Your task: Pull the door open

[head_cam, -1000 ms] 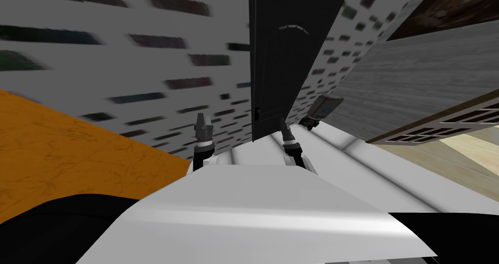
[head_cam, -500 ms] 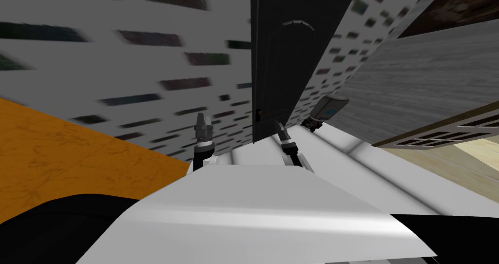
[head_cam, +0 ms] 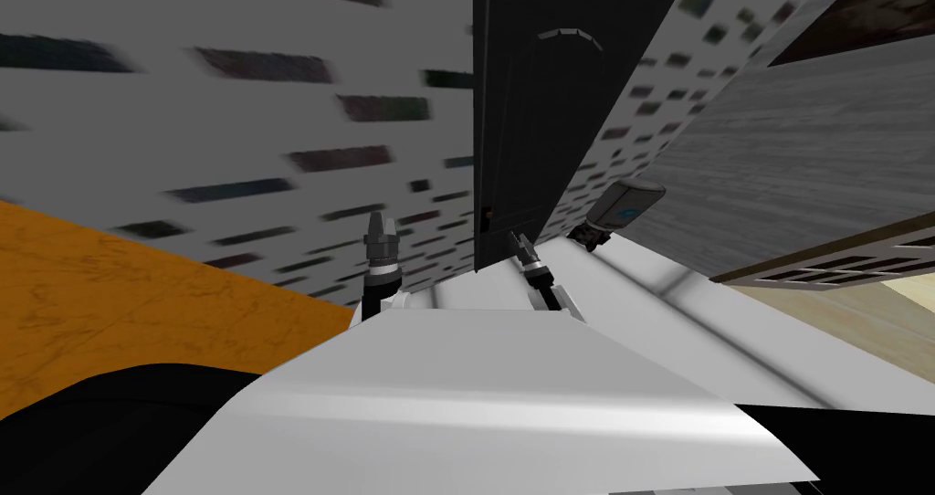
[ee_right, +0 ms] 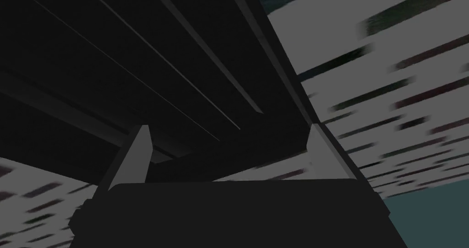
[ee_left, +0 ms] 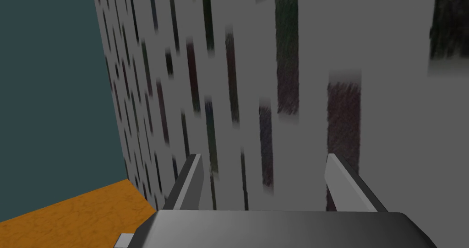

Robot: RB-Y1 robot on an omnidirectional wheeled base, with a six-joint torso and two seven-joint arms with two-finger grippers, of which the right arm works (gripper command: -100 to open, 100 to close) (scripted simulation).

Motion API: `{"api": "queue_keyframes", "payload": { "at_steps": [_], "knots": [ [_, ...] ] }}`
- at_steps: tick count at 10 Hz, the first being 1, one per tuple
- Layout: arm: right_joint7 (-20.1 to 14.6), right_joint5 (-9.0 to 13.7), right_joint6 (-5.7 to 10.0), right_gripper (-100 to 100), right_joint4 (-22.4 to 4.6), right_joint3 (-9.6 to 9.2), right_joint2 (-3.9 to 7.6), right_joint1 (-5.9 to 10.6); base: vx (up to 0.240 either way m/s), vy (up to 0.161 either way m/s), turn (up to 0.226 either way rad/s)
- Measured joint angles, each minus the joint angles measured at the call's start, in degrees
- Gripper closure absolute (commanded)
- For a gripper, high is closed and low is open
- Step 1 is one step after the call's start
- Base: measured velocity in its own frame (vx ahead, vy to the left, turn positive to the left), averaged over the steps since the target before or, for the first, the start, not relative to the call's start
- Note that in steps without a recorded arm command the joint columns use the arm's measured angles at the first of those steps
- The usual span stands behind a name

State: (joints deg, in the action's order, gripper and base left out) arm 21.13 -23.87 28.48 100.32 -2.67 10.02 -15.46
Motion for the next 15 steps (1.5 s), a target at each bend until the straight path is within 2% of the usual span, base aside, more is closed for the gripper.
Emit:
{"api": "queue_keyframes", "payload": {
  "at_steps": [4, 6, 13, 15],
  "knots": [
    [4.67, -3.15, -0.6, -100, -4.87, -0.33, 1.02, 2.39, 0.091, -0.011, 0.03],
    [6.84, -4.41, -0.16, -100, -8.07, -0.07, 1.71, 3.73, 0.107, -0.01, 0.028],
    [13.7, -8.87, -0.5, -100, -16.16, -0.19, 3.21, 7.52, 0.088, -0.003, 0.023],
    [15.37, -10.01, -0.42, -100, -18.69, -0.07, 4.07, 8.77, 0.107, -0.019, 0.027]
  ]
}}
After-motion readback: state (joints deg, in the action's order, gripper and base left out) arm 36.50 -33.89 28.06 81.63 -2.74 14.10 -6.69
